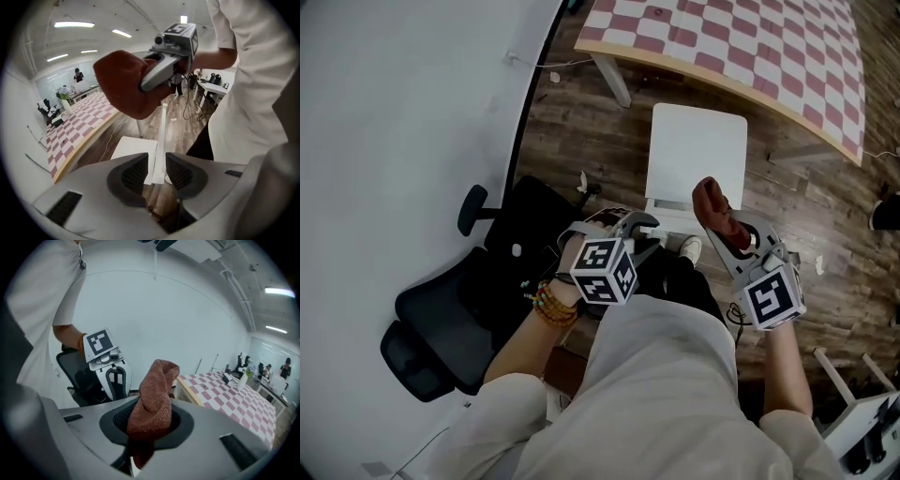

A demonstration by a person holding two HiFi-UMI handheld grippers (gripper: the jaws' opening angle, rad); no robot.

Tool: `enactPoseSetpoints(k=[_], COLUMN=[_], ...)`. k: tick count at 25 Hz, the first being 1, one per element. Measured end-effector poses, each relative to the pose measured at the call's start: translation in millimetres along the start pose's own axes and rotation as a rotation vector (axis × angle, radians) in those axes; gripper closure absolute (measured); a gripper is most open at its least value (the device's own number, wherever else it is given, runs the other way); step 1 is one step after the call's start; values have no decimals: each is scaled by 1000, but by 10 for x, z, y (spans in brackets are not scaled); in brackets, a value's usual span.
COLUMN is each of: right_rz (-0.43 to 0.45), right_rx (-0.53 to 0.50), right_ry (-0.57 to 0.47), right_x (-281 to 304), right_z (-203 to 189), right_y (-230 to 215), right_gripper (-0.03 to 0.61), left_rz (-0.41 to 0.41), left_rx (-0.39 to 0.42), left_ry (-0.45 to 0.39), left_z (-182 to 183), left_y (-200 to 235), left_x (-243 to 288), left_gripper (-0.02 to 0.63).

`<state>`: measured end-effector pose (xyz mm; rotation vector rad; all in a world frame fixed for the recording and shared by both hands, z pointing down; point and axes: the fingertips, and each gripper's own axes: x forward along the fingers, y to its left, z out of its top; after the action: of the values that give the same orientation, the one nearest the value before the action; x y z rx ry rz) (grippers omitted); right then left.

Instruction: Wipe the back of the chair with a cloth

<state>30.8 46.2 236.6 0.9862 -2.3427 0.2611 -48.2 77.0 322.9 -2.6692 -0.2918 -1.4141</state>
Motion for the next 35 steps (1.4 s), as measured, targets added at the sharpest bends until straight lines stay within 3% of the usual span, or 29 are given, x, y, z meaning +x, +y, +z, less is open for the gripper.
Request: enactPoseSetpoints(k=[7, 10, 25, 35], right_rz=[255, 335, 603, 727], right_rx=[-434, -548, -838, -1025], right_ry=[308, 379, 534, 523], right_x=[504, 658, 1181, 1390], right_z=[-570, -738, -1436, -1744], right_y=[227, 274, 502, 633], right_gripper=[492, 492, 492, 494], left_rz=[-75, -87, -145, -171], left_rx=[48, 41, 47, 38], left_ry=[143, 165, 178, 167], left_z=[-365, -447, -668, -673], left_y=[-56, -57, -75, -108], left_x=[292, 386, 598, 609], left_gripper=[474, 474, 471, 463])
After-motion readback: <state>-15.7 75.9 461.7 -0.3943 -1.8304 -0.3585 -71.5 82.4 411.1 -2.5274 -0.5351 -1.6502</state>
